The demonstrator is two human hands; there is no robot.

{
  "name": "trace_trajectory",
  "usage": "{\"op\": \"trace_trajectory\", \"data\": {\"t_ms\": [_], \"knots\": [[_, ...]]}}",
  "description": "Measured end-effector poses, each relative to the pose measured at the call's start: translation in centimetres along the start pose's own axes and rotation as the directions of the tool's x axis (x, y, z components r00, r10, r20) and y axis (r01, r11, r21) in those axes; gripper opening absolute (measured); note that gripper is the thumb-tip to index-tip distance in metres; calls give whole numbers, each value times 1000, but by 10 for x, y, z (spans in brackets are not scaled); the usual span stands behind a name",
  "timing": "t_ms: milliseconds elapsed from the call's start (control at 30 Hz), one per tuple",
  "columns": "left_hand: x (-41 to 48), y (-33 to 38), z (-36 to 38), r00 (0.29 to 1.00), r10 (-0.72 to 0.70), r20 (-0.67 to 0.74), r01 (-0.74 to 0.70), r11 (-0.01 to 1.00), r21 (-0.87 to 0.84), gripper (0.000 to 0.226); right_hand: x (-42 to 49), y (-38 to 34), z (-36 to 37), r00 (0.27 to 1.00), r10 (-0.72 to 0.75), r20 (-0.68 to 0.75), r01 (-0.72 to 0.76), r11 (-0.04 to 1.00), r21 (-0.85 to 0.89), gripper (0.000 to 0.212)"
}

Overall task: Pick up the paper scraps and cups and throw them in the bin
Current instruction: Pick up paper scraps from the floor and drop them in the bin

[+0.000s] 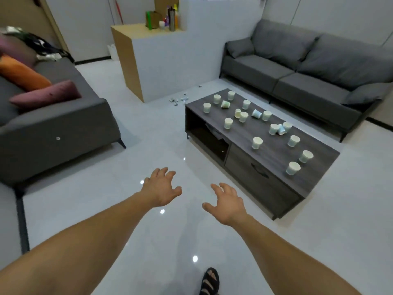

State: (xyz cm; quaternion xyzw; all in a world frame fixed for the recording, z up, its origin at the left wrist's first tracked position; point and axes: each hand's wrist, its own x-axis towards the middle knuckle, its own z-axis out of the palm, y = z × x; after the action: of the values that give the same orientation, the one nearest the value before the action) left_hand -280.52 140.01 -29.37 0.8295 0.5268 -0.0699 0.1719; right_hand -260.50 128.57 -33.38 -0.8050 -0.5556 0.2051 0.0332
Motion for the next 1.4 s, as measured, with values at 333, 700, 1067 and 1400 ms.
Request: {"op": "trace_trajectory", "data": {"t_ms": [333,700,1067,1400], "knots": [[139,-51,-60,980,-184,-77,182,983,-30,71,198,-51,-74,976,-216,8,215,967,-134,81],[341,-141,-126,988,-148,-34,143,984,-105,70,411,-149,-117,980,-192,45,196,970,-143,81],[562,-209,-214,979,-187,-76,184,982,-51,71,644,-199,-165,979,-199,51,203,975,-88,80],[752,-206,-293,958,-274,-81,264,958,-111,71,867,-220,-243,943,-319,99,326,943,-64,81]]}}
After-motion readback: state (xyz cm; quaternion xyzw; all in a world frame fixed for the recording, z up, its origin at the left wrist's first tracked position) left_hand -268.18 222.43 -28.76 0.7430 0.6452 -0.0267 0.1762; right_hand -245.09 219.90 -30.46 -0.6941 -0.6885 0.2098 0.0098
